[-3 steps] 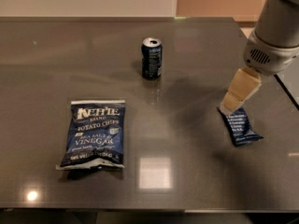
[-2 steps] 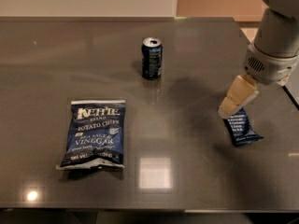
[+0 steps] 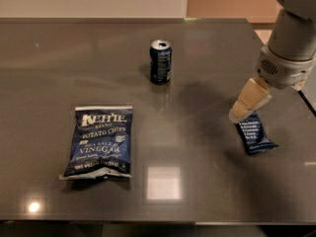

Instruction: Move rxbar blueberry near blue chip bag

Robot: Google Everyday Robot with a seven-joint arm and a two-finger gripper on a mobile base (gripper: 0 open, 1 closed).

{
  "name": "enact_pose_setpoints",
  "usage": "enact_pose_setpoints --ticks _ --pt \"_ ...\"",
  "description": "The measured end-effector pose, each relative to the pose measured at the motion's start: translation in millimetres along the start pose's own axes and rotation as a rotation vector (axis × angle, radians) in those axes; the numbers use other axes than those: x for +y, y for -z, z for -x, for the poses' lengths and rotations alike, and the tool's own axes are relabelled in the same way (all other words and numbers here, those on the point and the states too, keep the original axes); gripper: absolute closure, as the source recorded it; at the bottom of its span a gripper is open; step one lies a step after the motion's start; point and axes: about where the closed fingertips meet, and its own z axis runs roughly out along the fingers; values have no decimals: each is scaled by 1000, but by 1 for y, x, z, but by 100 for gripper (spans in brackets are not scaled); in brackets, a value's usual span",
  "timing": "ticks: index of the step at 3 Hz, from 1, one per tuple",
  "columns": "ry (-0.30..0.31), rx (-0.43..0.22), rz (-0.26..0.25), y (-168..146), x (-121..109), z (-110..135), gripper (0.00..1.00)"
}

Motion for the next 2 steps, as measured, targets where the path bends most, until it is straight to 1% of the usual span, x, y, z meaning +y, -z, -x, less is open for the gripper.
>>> enact_pose_setpoints --ticks 1,2 --pt "-97 12 44 -3 -8 2 0" --pt "-237 31 109 -7 -14 4 0"
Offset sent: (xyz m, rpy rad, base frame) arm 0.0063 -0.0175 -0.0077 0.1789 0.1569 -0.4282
